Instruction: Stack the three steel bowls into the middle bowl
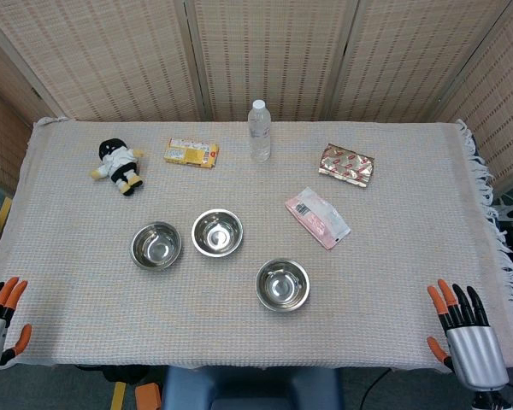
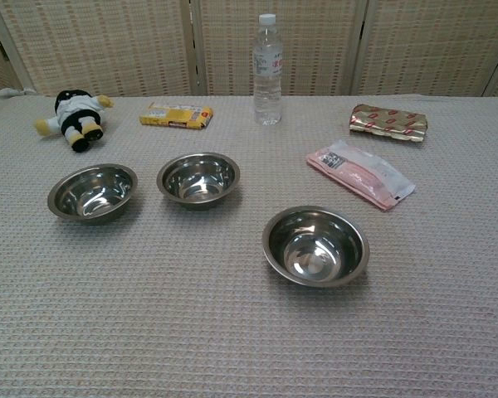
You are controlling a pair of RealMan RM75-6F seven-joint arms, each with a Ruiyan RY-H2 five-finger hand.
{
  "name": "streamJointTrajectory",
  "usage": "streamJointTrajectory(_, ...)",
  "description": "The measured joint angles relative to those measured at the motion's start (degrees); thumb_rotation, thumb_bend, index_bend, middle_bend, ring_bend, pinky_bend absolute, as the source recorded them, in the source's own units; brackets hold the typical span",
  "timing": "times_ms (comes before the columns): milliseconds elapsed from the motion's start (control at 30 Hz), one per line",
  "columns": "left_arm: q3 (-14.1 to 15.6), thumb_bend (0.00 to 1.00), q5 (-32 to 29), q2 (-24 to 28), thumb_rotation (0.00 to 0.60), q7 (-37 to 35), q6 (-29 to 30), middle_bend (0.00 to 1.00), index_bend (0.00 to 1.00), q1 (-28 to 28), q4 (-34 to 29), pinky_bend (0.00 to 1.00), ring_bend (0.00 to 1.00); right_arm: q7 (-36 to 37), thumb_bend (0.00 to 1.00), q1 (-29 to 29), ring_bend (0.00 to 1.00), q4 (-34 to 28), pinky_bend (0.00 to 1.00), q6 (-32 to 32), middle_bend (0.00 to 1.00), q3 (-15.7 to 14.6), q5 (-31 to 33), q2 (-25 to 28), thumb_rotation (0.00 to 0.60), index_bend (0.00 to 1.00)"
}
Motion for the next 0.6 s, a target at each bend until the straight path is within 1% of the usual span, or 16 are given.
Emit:
streamJointTrajectory(100, 0.1, 0.45, 0.2, -0.1, 0.6, -0.2, -0.1, 0.0, 0.0, 0.0, 0.1, 0.06, 0.0, 0.6, 0.14, 0.6, 0.0, 0.7, 0.0, -0.6, 0.0, -0.3, -0.9, -0.5, 0.6, 0.0)
streamJointTrajectory(133, 0.1, 0.45, 0.3, -0.1, 0.6, -0.4, -0.2, 0.0, 0.0, -0.2, 0.1, 0.06, 0.0, 1.3, 0.14, 1.1, 0.0, 1.2, 0.0, -0.9, 0.0, -0.4, -1.6, -0.8, 0.6, 0.03)
streamJointTrajectory(200, 0.1, 0.45, 0.4, -0.1, 0.6, -0.7, -0.6, 0.0, 0.0, -0.4, 0.2, 0.06, 0.0, 2.6, 0.14, 2.3, 0.0, 2.5, 0.0, -1.4, 0.0, -0.5, -3.1, -1.8, 0.6, 0.1)
streamJointTrajectory(267, 0.1, 0.45, 0.4, 0.0, 0.6, -1.2, -1.1, 0.0, 0.0, -0.8, 0.3, 0.06, 0.0, 3.3, 0.14, 4.4, 0.0, 4.0, 0.0, -2.7, 0.0, -0.3, -4.8, -3.4, 0.6, 0.2)
streamJointTrajectory(367, 0.0, 0.45, 0.4, 0.0, 0.6, -2.7, -1.7, 0.0, 0.0, -1.3, 0.6, 0.06, 0.0, 2.4, 0.14, 8.2, 0.0, 4.9, 0.0, -6.1, 0.0, 0.6, -6.6, -6.1, 0.6, 0.29)
streamJointTrajectory(467, -0.2, 0.45, 0.0, 0.2, 0.6, -4.1, -2.7, 0.0, 0.0, -1.8, 1.2, 0.07, 0.0, 0.0, 0.19, 12.1, 0.0, 5.6, 0.0, -10.8, 0.0, 1.9, -7.5, -9.4, 0.6, 0.36)
streamJointTrajectory(600, -0.6, 0.45, -1.4, 0.6, 0.6, -5.1, -4.0, 0.0, 0.0, -2.1, 1.5, 0.07, 0.0, -3.2, 0.21, 17.1, 0.0, 7.0, 0.0, -17.1, 0.0, 3.5, -7.8, -14.4, 0.6, 0.38)
